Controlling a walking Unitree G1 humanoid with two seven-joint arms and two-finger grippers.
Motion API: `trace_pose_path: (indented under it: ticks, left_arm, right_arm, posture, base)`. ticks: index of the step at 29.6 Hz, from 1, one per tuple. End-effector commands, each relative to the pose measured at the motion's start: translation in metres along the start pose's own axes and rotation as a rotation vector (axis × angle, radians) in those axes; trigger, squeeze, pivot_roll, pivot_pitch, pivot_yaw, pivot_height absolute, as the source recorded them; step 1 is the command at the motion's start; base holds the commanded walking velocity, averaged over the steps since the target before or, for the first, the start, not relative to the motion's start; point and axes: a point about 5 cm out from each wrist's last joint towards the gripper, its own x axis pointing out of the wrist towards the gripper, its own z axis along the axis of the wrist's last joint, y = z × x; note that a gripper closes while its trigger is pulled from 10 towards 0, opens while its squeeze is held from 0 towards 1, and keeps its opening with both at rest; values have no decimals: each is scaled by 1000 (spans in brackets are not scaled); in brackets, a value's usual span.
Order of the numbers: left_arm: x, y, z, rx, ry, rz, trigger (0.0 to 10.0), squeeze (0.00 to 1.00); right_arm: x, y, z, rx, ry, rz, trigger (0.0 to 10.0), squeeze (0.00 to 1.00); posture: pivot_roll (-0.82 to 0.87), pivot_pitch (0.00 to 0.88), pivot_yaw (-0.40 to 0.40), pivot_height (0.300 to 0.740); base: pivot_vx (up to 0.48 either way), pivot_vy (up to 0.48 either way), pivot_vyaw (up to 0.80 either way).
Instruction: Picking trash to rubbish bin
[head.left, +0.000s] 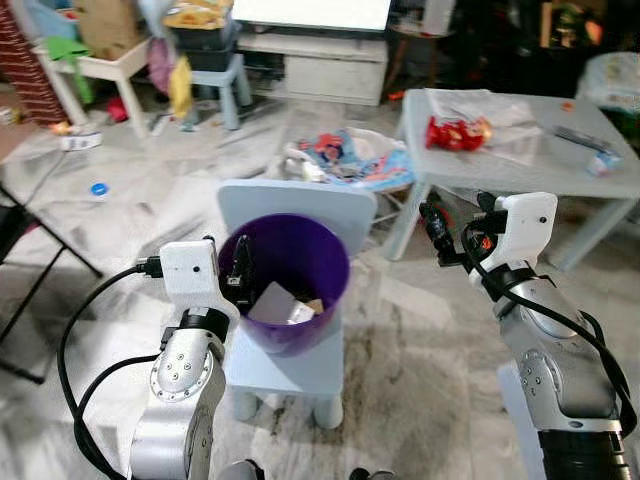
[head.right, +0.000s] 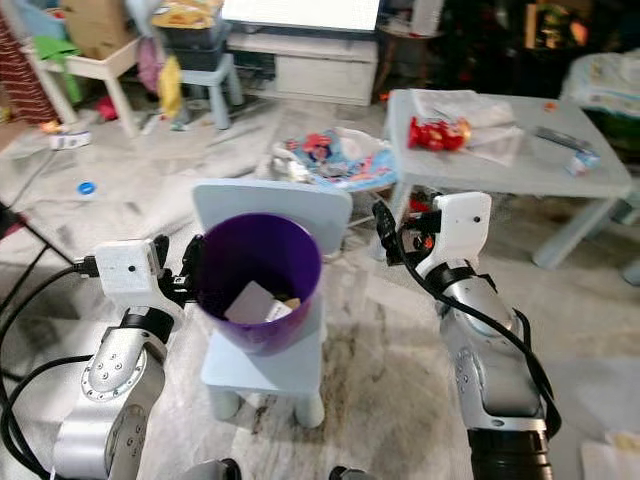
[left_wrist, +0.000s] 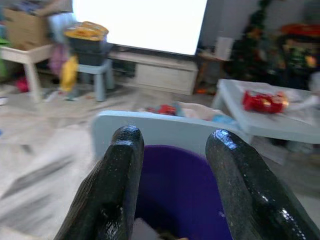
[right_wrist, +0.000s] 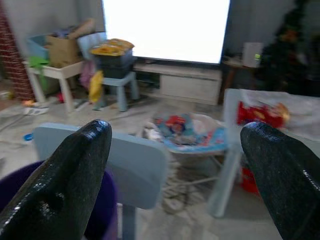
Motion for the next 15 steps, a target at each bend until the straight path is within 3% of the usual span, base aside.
trace_pose_path:
  ticks: [1, 15]
  left_arm:
    - [-1, -4, -1, -11, 9, -18, 10000, 0]
    - [0, -7, -3, -16, 19, -29, 10000, 0]
  right_arm:
    - [-2, -3, 6, 0, -14, -13, 10000, 1000]
    - [2, -2, 7, 10, -4, -3, 10000, 1000]
  posture:
    - [50, 110, -79, 740]
    - [49, 111, -91, 740]
  base:
    - [0, 0, -769]
    - [0, 0, -32]
